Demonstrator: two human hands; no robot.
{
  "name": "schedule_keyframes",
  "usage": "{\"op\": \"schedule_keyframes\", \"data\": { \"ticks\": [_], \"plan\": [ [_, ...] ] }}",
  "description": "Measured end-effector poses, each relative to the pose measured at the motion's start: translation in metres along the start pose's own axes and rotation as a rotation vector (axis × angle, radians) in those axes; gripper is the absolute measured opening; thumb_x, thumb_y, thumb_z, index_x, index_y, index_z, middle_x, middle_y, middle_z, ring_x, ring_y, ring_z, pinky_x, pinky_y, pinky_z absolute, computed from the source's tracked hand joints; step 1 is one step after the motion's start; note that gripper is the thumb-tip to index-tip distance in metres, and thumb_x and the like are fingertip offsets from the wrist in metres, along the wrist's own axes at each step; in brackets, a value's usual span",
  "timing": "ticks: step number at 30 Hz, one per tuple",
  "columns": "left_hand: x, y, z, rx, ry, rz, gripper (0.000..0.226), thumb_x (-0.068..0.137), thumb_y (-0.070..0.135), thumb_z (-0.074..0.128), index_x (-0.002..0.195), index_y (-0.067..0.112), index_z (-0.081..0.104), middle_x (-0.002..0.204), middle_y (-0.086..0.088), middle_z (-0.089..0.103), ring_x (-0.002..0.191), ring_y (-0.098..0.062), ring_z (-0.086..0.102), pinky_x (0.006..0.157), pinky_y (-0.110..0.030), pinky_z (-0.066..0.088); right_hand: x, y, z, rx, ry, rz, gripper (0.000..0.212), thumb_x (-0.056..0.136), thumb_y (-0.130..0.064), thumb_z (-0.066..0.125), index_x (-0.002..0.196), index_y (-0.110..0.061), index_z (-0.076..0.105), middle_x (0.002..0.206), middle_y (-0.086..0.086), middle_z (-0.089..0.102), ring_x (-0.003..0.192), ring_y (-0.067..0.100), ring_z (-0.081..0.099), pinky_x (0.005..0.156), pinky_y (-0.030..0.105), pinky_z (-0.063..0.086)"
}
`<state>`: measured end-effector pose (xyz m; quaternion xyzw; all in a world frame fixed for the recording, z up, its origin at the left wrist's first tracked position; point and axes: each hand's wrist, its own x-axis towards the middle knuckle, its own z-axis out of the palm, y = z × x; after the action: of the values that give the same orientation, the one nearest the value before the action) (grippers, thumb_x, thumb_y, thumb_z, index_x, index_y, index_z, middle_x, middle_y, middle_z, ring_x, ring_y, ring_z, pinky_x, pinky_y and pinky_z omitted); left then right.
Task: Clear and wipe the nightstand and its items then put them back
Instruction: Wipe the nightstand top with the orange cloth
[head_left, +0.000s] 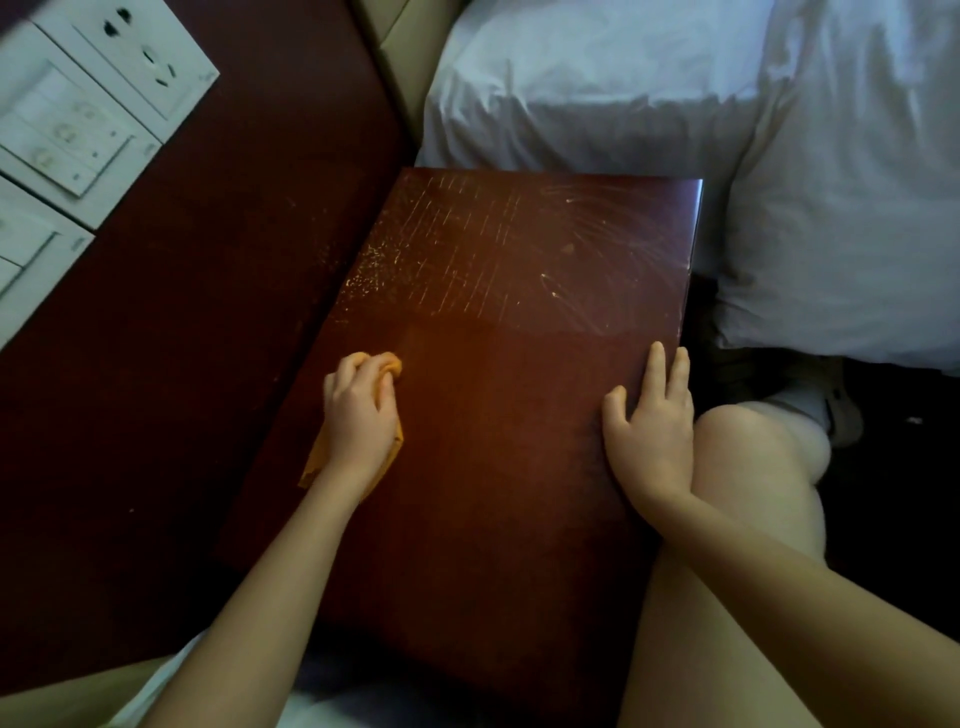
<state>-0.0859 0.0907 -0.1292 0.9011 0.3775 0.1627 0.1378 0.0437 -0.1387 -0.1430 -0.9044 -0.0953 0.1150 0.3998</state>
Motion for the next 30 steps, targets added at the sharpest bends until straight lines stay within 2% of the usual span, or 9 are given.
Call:
{"op": "schedule_keyframes", "data": {
  "ticks": [4, 8, 15, 18, 20, 26, 30],
  "plan": [
    [0.025, -0.008, -0.004, 0.032, 0.09, -0.189, 0.027, 0.095, 0.014, 0.044, 0.117, 0.011, 0.06, 0.126, -0.01, 0.049, 0.114, -0.028, 0.043, 0.091, -0.032, 0.036, 0.001, 0.001, 0.001, 0.004, 0.008, -0.001, 0.062, 0.094, -0.026, 0.043, 0.149, -0.015, 0.015, 0.157, 0.01, 0.005, 0.14, 0.03, 0.016, 0.111, 0.038, 0.017],
    [0.047, 0.003, 0.002, 0.033, 0.093, -0.235, 0.027, 0.096, 0.014, 0.042, 0.117, 0.012, 0.059, 0.127, -0.009, 0.048, 0.114, -0.027, 0.042, 0.092, -0.032, 0.035, 0.001, 0.001, 0.002, 0.019, 0.007, -0.003, 0.063, 0.094, -0.026, 0.043, 0.149, -0.019, 0.014, 0.156, 0.01, 0.004, 0.14, 0.03, 0.015, 0.111, 0.039, 0.018],
    [0.04, 0.003, 0.001, 0.002, -0.099, 0.046, 0.028, 0.095, 0.015, 0.045, 0.12, 0.015, 0.059, 0.132, -0.008, 0.046, 0.12, -0.026, 0.038, 0.092, -0.025, 0.026, 0.001, 0.002, 0.001, 0.022, 0.01, -0.016, 0.06, 0.094, -0.026, 0.042, 0.149, -0.021, 0.016, 0.157, 0.01, 0.003, 0.14, 0.029, 0.014, 0.111, 0.039, 0.018],
    [0.023, -0.006, -0.004, 0.014, -0.114, 0.117, 0.028, 0.094, 0.015, 0.048, 0.119, 0.015, 0.06, 0.128, -0.008, 0.049, 0.117, -0.025, 0.041, 0.092, -0.024, 0.027, 0.001, 0.002, 0.0, 0.02, 0.007, -0.025, 0.059, 0.095, -0.026, 0.042, 0.148, -0.024, 0.019, 0.157, 0.01, 0.003, 0.14, 0.029, 0.015, 0.11, 0.039, 0.019],
    [0.016, -0.012, -0.006, 0.029, -0.063, 0.073, 0.027, 0.094, 0.015, 0.048, 0.118, 0.014, 0.06, 0.127, -0.008, 0.05, 0.116, -0.025, 0.042, 0.091, -0.024, 0.028, 0.001, 0.0, 0.0, 0.02, 0.008, -0.031, 0.058, 0.095, -0.025, 0.043, 0.148, -0.025, 0.02, 0.156, 0.011, 0.004, 0.139, 0.03, 0.015, 0.11, 0.038, 0.019],
    [0.041, -0.003, 0.003, 0.024, 0.111, -0.236, 0.025, 0.095, 0.014, 0.043, 0.113, 0.013, 0.061, 0.125, -0.008, 0.049, 0.113, -0.027, 0.043, 0.089, -0.029, 0.035, 0.0, 0.0, 0.0, 0.015, 0.001, -0.046, 0.054, 0.095, -0.024, 0.042, 0.146, -0.031, 0.025, 0.156, 0.014, 0.004, 0.14, 0.031, 0.015, 0.11, 0.039, 0.019],
    [0.048, 0.008, 0.008, 0.025, 0.119, -0.272, 0.026, 0.096, 0.014, 0.043, 0.115, 0.014, 0.06, 0.127, -0.007, 0.049, 0.113, -0.026, 0.043, 0.092, -0.032, 0.036, 0.0, 0.0, -0.001, 0.005, -0.002, -0.045, 0.052, 0.095, -0.023, 0.042, 0.145, -0.032, 0.028, 0.156, 0.015, 0.004, 0.139, 0.032, 0.015, 0.11, 0.039, 0.019]
  ]
}}
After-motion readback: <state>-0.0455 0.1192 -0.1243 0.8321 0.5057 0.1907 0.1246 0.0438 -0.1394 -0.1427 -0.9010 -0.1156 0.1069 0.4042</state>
